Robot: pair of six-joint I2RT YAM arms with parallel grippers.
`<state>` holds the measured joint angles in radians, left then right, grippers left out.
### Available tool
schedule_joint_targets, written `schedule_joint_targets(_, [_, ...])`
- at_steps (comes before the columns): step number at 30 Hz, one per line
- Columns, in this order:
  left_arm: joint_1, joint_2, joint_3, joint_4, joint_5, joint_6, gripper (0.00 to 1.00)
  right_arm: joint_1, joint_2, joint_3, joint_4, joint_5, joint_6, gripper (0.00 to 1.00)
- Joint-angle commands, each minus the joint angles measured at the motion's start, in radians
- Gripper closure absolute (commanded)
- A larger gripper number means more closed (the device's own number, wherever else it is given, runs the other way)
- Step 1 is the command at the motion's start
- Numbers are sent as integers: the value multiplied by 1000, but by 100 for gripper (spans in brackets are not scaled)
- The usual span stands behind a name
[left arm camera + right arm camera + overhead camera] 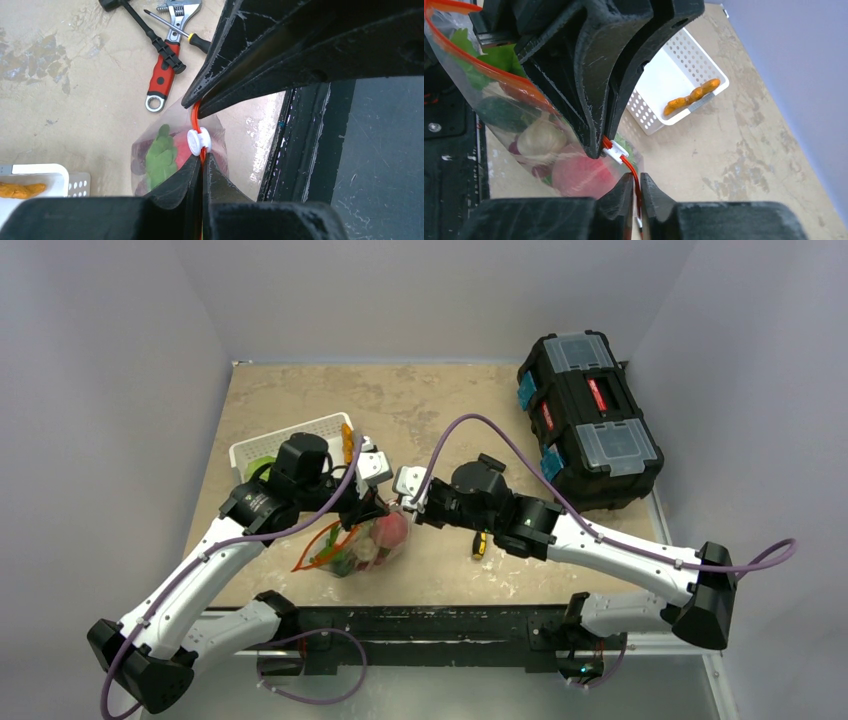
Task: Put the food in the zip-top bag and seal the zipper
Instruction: Zip the zipper food storage bag at the center of the board.
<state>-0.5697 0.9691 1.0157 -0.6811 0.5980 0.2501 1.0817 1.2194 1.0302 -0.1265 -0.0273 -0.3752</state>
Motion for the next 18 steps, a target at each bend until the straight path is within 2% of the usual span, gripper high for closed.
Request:
schedule_joint_targets(1, [-3, -6, 12, 57, 44, 8, 100, 5, -10, 12, 18, 19, 26, 81])
schedule_joint_targets(3, [-2, -4, 14, 54, 45, 9, 100, 6, -12, 7, 22, 26, 18, 77])
schedule_joint_targets(8, [-2, -4, 15, 52, 44, 10, 100, 6, -5, 1, 34, 5, -6, 79])
schedule_joint_targets(10, [-1, -6, 15, 52, 46, 10, 100, 6, 3, 4, 35, -8, -8, 85])
schedule_joint_targets(12, [-2, -9, 14, 53, 46, 8, 100, 6, 14, 10, 40, -5, -4, 100])
schedule_joint_targets(16, [-1, -7, 25, 56, 18, -18, 99, 7, 18, -4, 100, 122, 115, 100])
schedule_joint_targets(18, [5, -8, 23, 64, 5, -32, 81, 6, 15, -5, 106, 166, 191, 100])
